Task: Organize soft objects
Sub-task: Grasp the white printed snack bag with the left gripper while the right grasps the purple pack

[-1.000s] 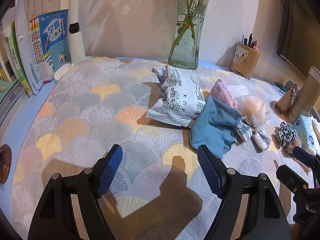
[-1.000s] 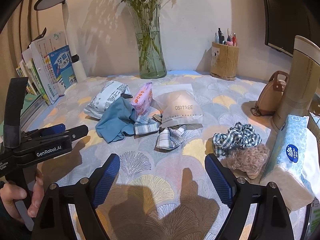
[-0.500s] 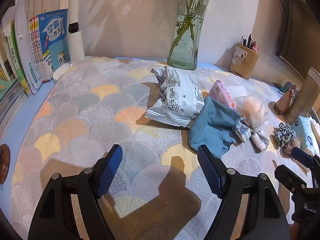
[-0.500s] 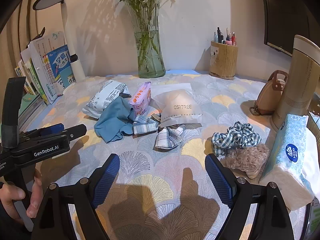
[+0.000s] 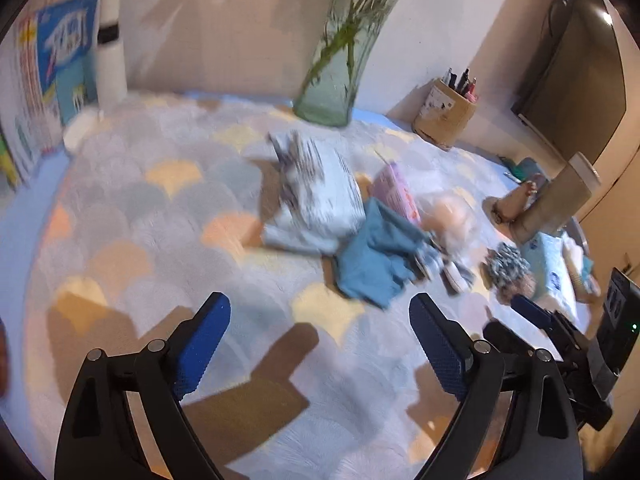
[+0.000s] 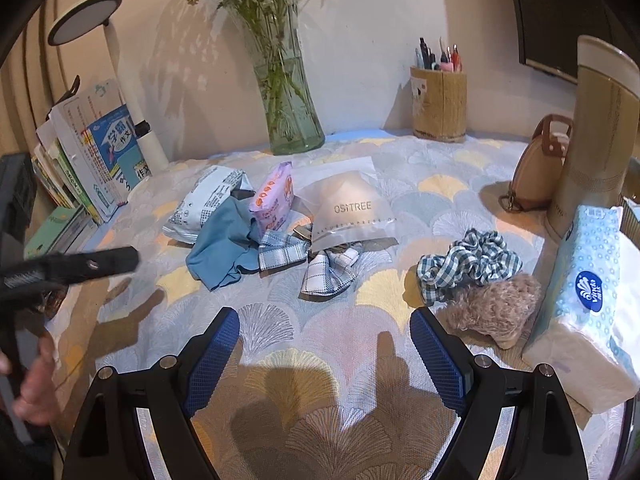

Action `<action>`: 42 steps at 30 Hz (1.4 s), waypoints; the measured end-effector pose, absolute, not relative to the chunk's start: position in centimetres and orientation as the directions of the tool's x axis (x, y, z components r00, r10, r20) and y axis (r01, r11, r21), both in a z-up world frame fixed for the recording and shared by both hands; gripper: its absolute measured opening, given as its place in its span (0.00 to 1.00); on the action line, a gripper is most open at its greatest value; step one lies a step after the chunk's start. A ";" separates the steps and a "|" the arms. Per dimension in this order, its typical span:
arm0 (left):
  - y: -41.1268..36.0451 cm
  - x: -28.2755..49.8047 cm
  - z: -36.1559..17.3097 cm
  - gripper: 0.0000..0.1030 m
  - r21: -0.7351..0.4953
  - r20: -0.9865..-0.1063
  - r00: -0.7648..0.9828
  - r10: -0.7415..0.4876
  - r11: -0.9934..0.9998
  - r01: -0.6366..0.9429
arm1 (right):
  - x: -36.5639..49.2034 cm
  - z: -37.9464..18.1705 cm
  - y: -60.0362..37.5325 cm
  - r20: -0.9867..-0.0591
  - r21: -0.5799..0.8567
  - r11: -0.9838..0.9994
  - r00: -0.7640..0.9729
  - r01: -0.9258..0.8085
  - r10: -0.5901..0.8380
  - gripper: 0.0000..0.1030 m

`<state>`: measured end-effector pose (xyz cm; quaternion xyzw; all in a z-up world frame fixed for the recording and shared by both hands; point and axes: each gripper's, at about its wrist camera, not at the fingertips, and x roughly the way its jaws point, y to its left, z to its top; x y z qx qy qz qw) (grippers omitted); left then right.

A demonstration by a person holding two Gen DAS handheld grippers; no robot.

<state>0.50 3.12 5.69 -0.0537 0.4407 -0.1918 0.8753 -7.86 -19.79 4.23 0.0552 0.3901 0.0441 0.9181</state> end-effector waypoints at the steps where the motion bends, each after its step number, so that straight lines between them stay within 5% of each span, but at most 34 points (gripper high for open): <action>1: 3.1 1.3 6.1 0.89 -0.259 -0.743 0.547 -0.386 0.919 0.297 | -7.6 4.2 -19.7 -0.723 0.136 0.990 0.680 -0.036 0.124 0.84; 7: 2.3 7.8 5.6 0.89 -0.357 -0.749 0.505 -0.429 0.903 0.238 | -5.2 6.8 -19.6 -0.756 0.188 0.981 0.630 -0.048 0.175 0.84; 11: -0.5 10.5 3.9 0.89 -0.319 -0.776 0.470 -0.420 0.905 0.281 | -2.1 9.1 -19.2 -0.748 0.252 0.966 0.622 -0.058 0.232 0.84; 15: -0.9 11.5 2.1 0.71 -0.349 -0.782 0.444 -0.438 0.897 0.271 | 2.2 8.2 -18.4 -0.750 0.415 0.907 0.537 -0.071 0.385 0.62; 21: 1.0 11.6 1.9 0.57 -0.427 -0.745 0.443 -0.499 0.867 0.258 | 7.4 4.7 -17.6 -0.760 0.536 0.844 0.448 0.021 0.472 0.62; 26: 3.0 10.9 2.9 0.55 -0.487 -0.696 0.475 -0.539 0.840 0.240 | 9.6 3.8 -15.8 -0.806 0.461 0.886 0.439 0.048 0.397 0.60; 31: 5.1 10.2 3.4 0.55 -0.534 -0.662 0.485 -0.571 0.814 0.230 | 10.4 2.8 -15.0 -0.840 0.367 0.929 0.446 0.045 0.310 0.20; 38: 8.9 7.5 5.7 0.55 -0.575 -0.559 0.604 -0.568 0.790 0.211 | 8.4 5.5 -16.6 -0.680 0.536 0.844 0.574 -0.036 0.456 0.20; 42: 9.3 5.9 6.4 0.55 -0.549 -0.594 0.588 -0.550 0.811 0.204 | 5.5 8.6 -15.8 -0.636 0.531 0.839 0.600 -0.116 0.485 0.20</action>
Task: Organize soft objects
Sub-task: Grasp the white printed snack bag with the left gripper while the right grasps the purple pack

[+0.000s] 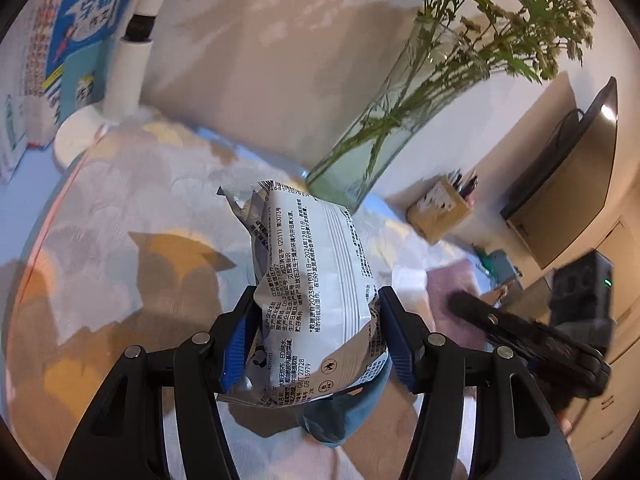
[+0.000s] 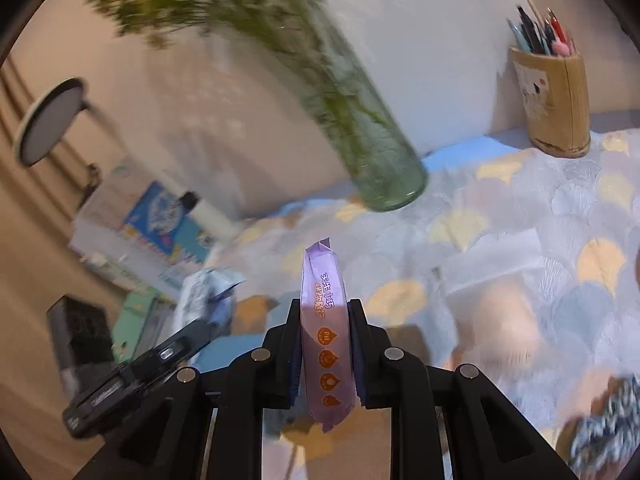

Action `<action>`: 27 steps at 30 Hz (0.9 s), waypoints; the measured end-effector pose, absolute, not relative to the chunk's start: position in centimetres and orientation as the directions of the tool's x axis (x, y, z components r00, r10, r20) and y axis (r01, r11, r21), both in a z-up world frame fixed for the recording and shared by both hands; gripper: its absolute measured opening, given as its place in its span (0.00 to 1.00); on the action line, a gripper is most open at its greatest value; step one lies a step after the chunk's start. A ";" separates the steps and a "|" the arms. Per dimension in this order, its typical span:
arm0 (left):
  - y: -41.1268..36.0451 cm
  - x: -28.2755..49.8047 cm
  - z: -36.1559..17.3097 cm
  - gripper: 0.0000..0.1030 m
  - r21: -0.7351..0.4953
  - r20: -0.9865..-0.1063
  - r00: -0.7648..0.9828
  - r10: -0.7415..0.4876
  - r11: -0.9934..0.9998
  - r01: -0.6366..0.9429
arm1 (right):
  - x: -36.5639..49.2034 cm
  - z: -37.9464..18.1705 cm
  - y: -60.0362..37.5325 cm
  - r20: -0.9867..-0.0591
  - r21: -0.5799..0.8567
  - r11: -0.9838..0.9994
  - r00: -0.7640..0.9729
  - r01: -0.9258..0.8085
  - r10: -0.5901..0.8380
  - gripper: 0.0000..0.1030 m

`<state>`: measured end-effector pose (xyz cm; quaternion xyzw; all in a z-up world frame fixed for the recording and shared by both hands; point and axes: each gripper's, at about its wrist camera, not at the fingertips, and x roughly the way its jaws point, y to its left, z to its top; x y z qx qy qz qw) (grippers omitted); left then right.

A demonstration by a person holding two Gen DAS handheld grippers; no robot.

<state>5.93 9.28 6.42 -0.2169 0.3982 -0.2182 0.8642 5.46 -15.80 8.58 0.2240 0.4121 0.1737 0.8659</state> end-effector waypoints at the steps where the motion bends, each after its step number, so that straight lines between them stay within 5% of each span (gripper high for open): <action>1: 9.3 5.6 6.0 0.55 -0.565 -0.601 0.566 -0.564 0.801 0.198 | 4.4 8.9 -15.5 -0.639 0.535 0.835 0.587 -0.125 0.498 0.20; 5: 8.1 3.6 3.3 0.56 -0.628 -0.619 0.435 -0.654 0.745 0.226 | -0.2 7.3 -14.8 -0.698 0.568 0.817 0.469 -0.099 0.541 0.20; 17: 7.3 3.7 2.3 0.70 -0.485 -0.711 0.463 -0.529 0.846 0.223 | -5.9 2.6 -17.1 -0.786 0.495 0.868 0.405 -0.043 0.468 0.22; 22: 4.5 4.0 1.9 0.71 -0.338 -0.787 0.461 -0.411 0.911 0.236 | -7.0 3.1 -18.6 -0.820 0.416 0.909 0.435 0.006 0.372 0.56; 27: 3.9 3.4 2.6 0.65 -0.233 -0.796 0.502 -0.338 0.937 0.260 | -7.7 4.3 -18.4 -0.844 0.322 0.947 0.454 0.005 0.285 0.70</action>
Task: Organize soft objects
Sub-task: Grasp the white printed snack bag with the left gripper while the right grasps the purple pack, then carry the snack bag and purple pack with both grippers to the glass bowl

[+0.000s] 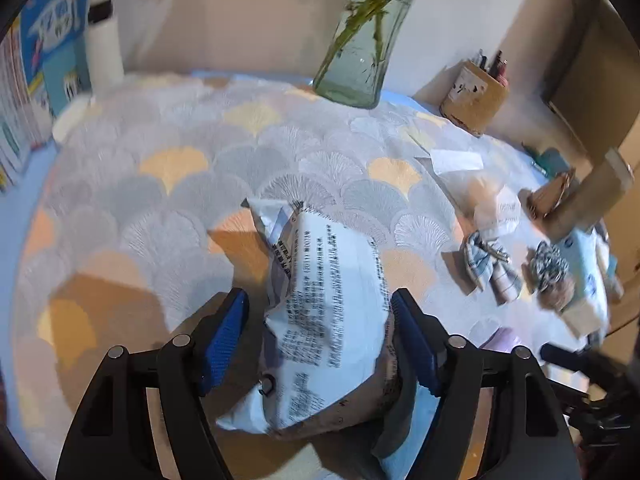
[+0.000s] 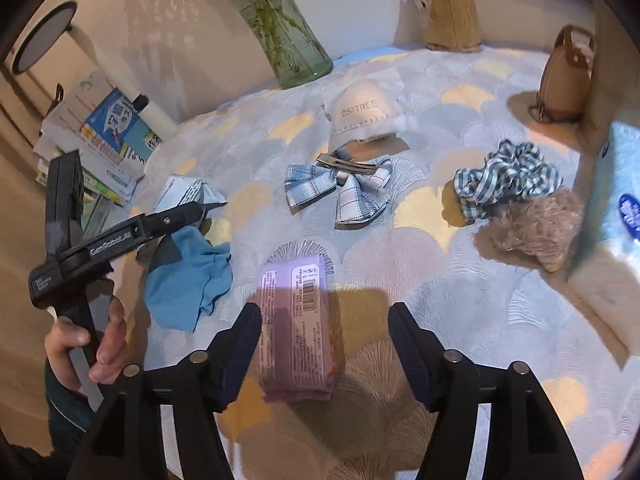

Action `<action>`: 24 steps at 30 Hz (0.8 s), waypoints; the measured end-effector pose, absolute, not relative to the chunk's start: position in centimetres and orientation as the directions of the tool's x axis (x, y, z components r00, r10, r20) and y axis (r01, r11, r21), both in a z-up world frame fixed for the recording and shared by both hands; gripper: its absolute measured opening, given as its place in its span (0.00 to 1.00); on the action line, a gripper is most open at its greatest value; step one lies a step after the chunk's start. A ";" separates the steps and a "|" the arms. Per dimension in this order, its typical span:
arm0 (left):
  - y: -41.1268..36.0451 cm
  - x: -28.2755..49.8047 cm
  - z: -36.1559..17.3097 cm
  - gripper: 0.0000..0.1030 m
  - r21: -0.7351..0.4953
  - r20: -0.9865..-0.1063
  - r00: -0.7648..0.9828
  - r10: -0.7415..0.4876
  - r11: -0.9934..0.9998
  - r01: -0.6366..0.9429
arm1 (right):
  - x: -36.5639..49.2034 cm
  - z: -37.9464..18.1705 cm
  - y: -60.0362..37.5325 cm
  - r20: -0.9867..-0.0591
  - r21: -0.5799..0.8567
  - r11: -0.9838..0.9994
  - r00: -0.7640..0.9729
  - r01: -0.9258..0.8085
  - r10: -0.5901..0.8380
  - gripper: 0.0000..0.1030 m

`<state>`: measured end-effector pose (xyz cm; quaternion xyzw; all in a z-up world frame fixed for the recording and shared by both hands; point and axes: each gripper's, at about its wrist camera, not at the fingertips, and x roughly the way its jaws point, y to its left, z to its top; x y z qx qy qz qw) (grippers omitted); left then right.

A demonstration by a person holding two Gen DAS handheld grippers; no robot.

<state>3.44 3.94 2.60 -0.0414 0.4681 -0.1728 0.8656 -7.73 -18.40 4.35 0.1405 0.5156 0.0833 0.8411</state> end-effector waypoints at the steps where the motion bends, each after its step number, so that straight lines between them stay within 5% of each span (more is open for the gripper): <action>1: 4.5 3.3 2.9 0.55 -0.250 -0.786 0.509 -0.349 0.934 0.255 | -7.9 4.5 -18.2 -0.845 0.312 0.950 0.456 -0.004 0.279 0.76; 7: 11.6 3.3 3.7 0.55 -0.391 -0.730 0.597 -0.333 0.920 0.035 | -8.6 4.1 -16.4 -0.856 0.222 0.974 0.470 -0.041 0.215 0.78; 14: 15.8 2.3 1.6 0.62 -0.590 -0.668 0.554 -0.497 0.807 0.013 | -8.4 3.2 -14.9 -0.868 0.182 0.982 0.461 -0.047 0.183 0.78; 24: 13.6 2.4 1.6 0.67 -0.486 -0.720 0.551 -0.422 0.873 0.034 | -7.7 5.9 -10.4 -0.830 0.058 0.987 0.542 -0.152 0.132 0.78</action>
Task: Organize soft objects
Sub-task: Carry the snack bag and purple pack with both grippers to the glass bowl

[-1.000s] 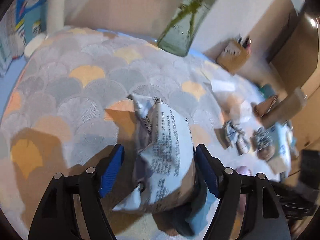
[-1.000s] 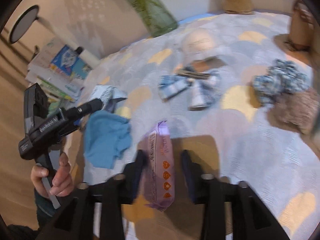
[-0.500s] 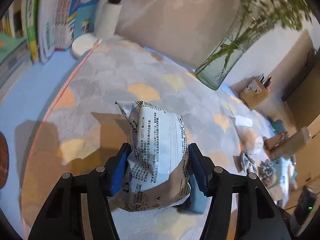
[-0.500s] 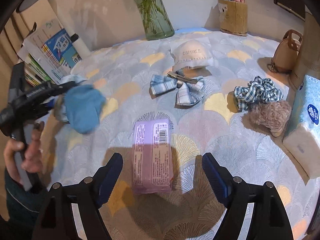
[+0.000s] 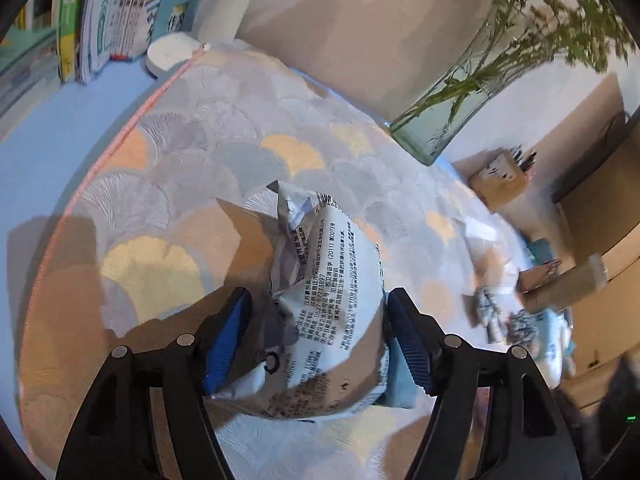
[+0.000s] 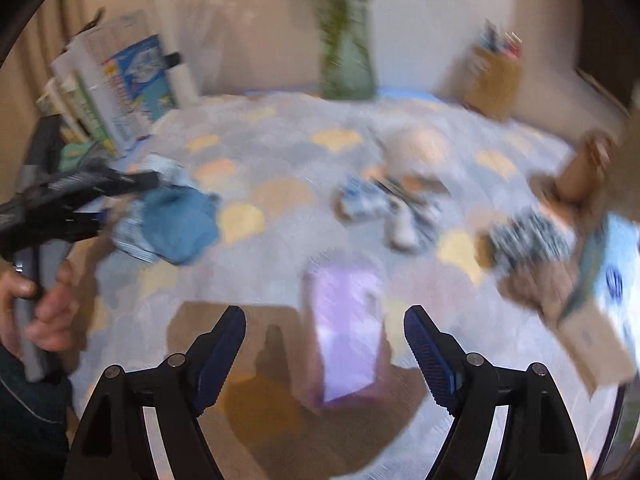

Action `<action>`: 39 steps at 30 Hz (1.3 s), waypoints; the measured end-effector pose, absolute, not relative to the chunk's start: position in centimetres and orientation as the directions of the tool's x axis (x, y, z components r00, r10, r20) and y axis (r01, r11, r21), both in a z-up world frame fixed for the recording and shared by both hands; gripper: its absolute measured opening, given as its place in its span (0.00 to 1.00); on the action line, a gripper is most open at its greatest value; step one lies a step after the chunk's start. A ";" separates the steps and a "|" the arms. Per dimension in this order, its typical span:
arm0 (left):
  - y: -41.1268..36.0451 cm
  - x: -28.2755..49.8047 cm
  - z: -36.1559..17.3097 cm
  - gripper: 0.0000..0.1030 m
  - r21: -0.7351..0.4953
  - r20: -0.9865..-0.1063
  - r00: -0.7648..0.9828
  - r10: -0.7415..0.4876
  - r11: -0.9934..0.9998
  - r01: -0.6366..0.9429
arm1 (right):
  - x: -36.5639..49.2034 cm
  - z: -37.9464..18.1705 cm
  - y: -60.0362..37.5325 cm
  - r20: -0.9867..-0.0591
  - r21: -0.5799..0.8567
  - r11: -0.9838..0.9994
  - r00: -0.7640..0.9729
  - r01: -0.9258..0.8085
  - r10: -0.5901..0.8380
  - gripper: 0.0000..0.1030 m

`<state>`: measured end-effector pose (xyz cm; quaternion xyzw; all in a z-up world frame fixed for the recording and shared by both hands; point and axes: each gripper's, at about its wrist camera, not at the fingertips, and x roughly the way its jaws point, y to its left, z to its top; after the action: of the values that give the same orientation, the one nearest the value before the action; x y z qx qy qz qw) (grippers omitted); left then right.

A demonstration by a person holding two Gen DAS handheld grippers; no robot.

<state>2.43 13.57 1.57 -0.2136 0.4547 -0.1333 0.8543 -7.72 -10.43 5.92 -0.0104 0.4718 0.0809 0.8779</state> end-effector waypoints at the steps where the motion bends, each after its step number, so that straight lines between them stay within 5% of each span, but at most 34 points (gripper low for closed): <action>1: 13.8 2.4 1.6 0.67 -0.493 -0.715 0.554 -0.426 0.870 0.033 | -7.3 6.3 -9.2 -0.822 0.053 0.981 0.549 -0.187 0.149 0.79; 4: 15.3 2.0 1.8 0.67 -0.524 -0.693 0.574 -0.436 0.852 0.015 | -5.3 5.8 -5.0 -0.823 0.060 0.952 0.525 -0.300 0.217 0.85; 8: 16.8 1.4 2.3 0.67 -0.545 -0.677 0.574 -0.460 0.838 0.029 | -1.7 2.8 -1.0 -0.867 -0.022 0.948 0.479 -0.318 0.141 0.84; 10: 16.7 1.2 2.4 0.67 -0.537 -0.683 0.564 -0.464 0.843 0.044 | -0.3 2.6 -0.7 -0.852 -0.077 0.959 0.518 -0.272 0.078 0.71; 12: 16.1 1.1 2.3 0.67 -0.530 -0.689 0.545 -0.478 0.845 0.071 | 0.4 3.7 -2.4 -0.817 -0.107 0.984 0.577 -0.141 -0.006 0.69; 17: 12.6 1.4 2.0 0.74 -0.415 -0.751 0.503 -0.427 0.898 0.143 | -2.4 7.4 -9.1 -0.783 0.007 0.999 0.622 -0.031 0.025 0.71; 20: 11.1 1.4 1.7 0.75 -0.309 -0.777 0.529 -0.341 0.939 0.150 | -5.2 7.6 -11.6 -0.792 0.035 0.999 0.610 -0.015 0.037 0.82; 23: 11.4 1.4 1.5 0.64 -0.296 -0.775 0.549 -0.313 0.947 0.123 | -7.2 7.0 -13.0 -0.805 0.079 0.997 0.589 -0.006 0.068 0.82; 28: 14.8 0.4 2.2 0.60 -0.491 -0.676 0.571 -0.466 0.862 0.123 | -8.6 6.0 -12.7 -0.808 0.081 0.996 0.583 -0.035 0.086 0.82; 39: 16.9 -3.4 4.4 0.60 -0.528 -0.608 0.653 -0.451 0.844 0.091 | -9.8 3.2 -15.0 -0.829 0.219 0.976 0.532 0.022 0.174 0.89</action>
<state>-3.43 16.94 4.40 -0.2326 0.3868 -0.1543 0.8789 -9.82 -14.98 3.21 0.1017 0.4817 0.0435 0.8693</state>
